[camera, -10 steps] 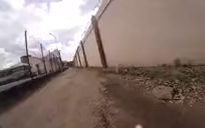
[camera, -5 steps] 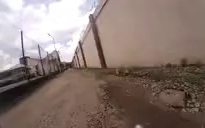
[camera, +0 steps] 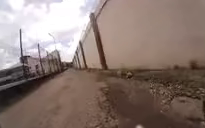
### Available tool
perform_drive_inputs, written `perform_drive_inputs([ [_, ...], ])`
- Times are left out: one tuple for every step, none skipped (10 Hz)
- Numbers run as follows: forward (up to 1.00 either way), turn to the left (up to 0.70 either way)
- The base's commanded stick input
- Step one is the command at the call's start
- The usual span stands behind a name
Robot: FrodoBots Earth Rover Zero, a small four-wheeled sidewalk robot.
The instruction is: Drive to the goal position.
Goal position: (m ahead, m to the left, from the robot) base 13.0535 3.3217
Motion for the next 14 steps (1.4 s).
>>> perform_drive_inputs([
  [0.47,0.0],
  [0.43,0.0],
  [0.35,0.0],
  [0.19,0.0],
  [0.11,0.0],
  [0.03,0.0],
  [0.0,0.0],
  [0.0,0.0],
  [0.0,0.0],
  [0.0,0.0],
  [0.0,0.0],
  [0.0,0.0],
  [0.0,0.0],
  [0.0,0.0],
])
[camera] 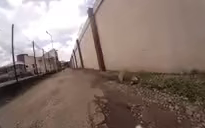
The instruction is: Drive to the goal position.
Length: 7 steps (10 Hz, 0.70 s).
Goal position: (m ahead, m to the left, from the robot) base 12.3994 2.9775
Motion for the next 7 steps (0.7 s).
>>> perform_drive_inputs([
  [0.0,0.0],
  [0.05,0.0],
  [0.11,0.0],
  [0.17,0.0],
  [0.5,0.0],
  [0.5,0.0],
  [0.5,0.05],
])
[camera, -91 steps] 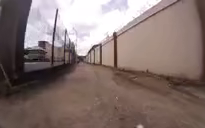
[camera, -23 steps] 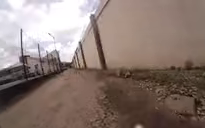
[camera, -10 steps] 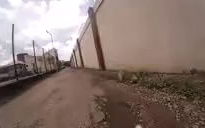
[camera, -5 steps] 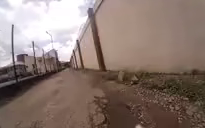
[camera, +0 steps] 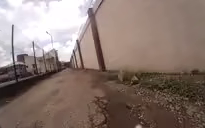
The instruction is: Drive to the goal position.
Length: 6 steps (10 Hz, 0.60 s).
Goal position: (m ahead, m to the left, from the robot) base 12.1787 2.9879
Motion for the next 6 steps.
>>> perform_drive_inputs([
  [0.5,0.25],
  [0.5,0.5],
  [0.5,0.5],
  [0.5,0.5],
  [0.5,0.5],
  [0.5,0.3],
])
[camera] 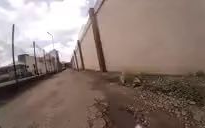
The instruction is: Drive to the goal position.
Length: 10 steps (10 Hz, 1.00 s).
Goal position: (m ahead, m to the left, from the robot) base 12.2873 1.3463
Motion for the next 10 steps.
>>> perform_drive_inputs([
  [0.5,0.04],
  [0.5,0.0],
  [0.5,0.0],
  [0.5,0.5],
  [0.5,0.5],
  [0.5,0.5],
  [0.5,0.5],
  [0.5,0.48],
  [0.5,0.46],
  [0.5,0.21],
])
